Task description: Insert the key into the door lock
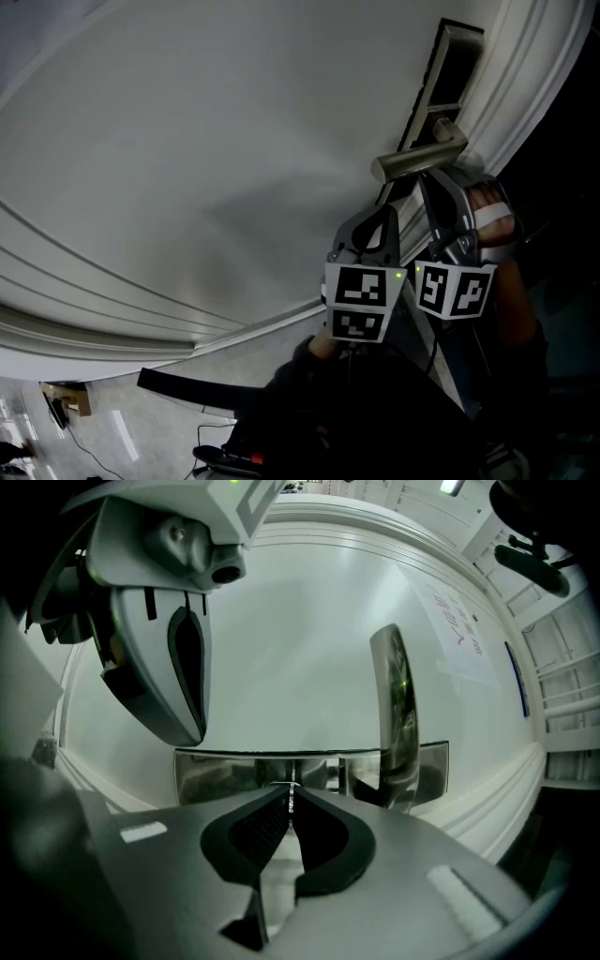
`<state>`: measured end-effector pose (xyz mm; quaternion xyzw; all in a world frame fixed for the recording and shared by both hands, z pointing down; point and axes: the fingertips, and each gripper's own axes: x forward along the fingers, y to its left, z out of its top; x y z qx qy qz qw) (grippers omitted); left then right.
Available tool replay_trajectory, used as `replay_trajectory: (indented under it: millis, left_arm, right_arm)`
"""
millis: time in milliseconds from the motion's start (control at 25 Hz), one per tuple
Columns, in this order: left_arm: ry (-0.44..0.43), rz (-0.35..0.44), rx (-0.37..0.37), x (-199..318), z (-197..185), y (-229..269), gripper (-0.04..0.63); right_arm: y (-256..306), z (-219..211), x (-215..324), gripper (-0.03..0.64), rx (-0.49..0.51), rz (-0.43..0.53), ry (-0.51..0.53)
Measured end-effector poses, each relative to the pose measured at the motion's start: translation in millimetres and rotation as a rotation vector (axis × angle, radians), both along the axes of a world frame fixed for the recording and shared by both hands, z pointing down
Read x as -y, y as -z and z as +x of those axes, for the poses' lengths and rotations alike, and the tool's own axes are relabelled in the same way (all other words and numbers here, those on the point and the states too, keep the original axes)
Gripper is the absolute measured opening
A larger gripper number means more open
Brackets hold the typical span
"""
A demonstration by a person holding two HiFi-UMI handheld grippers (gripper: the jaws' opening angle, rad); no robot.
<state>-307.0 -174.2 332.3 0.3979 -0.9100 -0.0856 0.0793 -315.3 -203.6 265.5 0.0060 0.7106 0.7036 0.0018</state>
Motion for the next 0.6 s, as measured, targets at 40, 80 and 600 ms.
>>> replay_trajectory:
  millis: [40, 80, 600]
  left_arm:
    - [0.001, 0.000, -0.001, -0.4, -0.4, -0.2, 0.000]
    - [0.003, 0.000, 0.000, -0.9, -1.2, -0.3, 0.000]
    - [0.010, 0.003, 0.003, -1.6, 4.9, 3.5, 0.000]
  right_arm:
    - [0.0, -0.3, 0.2, 0.012, 0.000, -0.001, 0.000]
    - [0.3, -0.6, 0.3, 0.012, 0.002, -0.002, 0.001]
    - [0.2, -0.5, 0.7, 0.012, -0.009, -0.004, 0.014]
